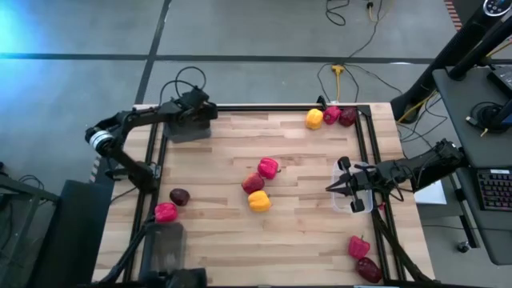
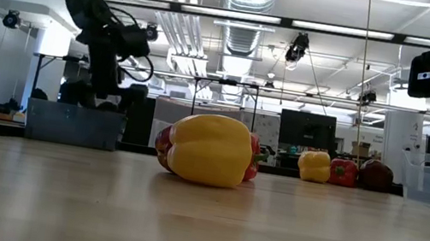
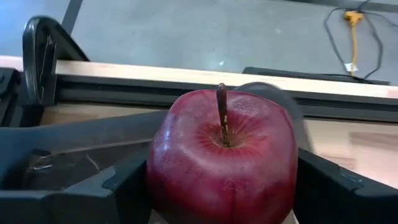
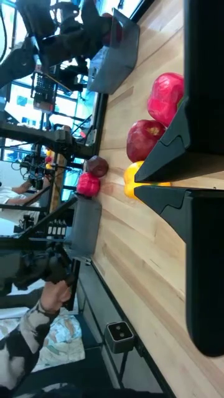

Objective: Sort produce into baskets
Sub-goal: Put the apple into the top black bin

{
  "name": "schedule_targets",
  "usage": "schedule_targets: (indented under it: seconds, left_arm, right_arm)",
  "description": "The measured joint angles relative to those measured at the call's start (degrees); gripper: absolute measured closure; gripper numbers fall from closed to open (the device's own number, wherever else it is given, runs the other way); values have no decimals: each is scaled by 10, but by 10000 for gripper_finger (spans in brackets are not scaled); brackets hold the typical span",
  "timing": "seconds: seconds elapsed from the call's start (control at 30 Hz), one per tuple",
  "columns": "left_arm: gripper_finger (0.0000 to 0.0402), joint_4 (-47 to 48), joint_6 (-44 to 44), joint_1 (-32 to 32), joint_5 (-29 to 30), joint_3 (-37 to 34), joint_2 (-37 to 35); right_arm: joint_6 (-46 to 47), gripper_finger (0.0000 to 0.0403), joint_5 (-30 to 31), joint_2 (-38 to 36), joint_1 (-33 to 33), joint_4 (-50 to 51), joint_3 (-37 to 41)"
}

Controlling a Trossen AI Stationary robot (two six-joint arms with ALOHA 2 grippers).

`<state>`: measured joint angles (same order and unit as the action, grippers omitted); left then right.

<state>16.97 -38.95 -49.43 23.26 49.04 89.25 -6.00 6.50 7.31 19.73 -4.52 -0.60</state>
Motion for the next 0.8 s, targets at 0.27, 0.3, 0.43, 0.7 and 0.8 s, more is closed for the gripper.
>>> schedule_targets:
  seconds: [0.27, 0.3, 0.43, 0.7, 0.8]
  left_arm:
    - [99, 9, 14, 0, -15, 27, 34]
    - [98, 13, 15, 0, -17, 30, 34]
    - [92, 38, 25, 0, -17, 40, 23]
    - [68, 166, 46, 5, -17, 74, 14]
    - [63, 175, 95, 30, -29, 86, 0]
  right_arm:
    - [0, 390, 0, 0, 0, 0, 0]
    - [0, 390, 0, 0, 0, 0, 0]
    - [-2, 390, 0, 0, 0, 0, 0]
    - [-46, 390, 26, 0, 0, -53, 0]
    - [-46, 390, 26, -1, 0, -118, -1]
